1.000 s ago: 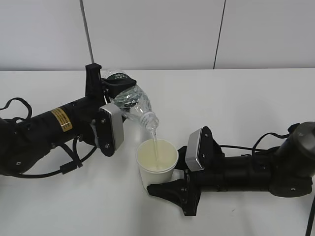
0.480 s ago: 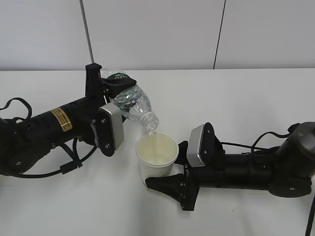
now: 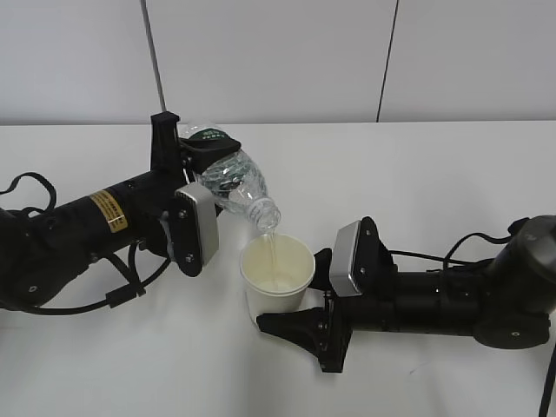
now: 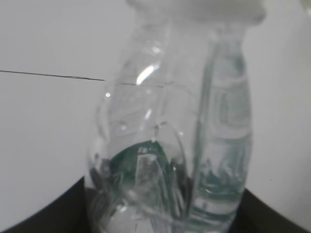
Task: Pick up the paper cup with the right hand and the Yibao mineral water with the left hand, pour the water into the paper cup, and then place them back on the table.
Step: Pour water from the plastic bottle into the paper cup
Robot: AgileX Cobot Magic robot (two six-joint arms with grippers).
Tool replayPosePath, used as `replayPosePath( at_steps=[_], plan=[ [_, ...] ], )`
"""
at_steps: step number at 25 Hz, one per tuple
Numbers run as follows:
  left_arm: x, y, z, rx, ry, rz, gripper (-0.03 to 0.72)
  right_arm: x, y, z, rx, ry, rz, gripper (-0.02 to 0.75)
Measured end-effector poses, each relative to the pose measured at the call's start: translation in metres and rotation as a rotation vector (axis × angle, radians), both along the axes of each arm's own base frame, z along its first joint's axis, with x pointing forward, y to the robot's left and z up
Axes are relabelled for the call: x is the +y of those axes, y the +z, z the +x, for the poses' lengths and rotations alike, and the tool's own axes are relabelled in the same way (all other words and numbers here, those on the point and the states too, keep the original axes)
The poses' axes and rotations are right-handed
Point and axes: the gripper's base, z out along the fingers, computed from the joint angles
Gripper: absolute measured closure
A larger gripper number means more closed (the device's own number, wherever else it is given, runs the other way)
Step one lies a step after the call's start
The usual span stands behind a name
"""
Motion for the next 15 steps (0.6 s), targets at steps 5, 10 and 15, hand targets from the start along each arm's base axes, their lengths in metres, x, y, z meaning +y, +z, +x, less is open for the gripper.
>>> replayPosePath(
  at_steps=[5,10,15],
  plan=[
    [0.0000,0.0001,0.0000,0.000,0.000,-0.001,0.317,0.0000,0.0000,0.0000,-0.002,0.001,-0.001,0.190],
    [0.0000,0.0001,0.0000,0.000,0.000,-0.001,0.317,0.0000,0.0000,0.0000,-0.004,0.001,-0.002,0.190],
    [0.0000,0.0001,0.0000,-0.026,-0.003,0.023,0.317,0.0000,0.0000,0.0000,-0.004,0.001,-0.002,0.190]
  ],
)
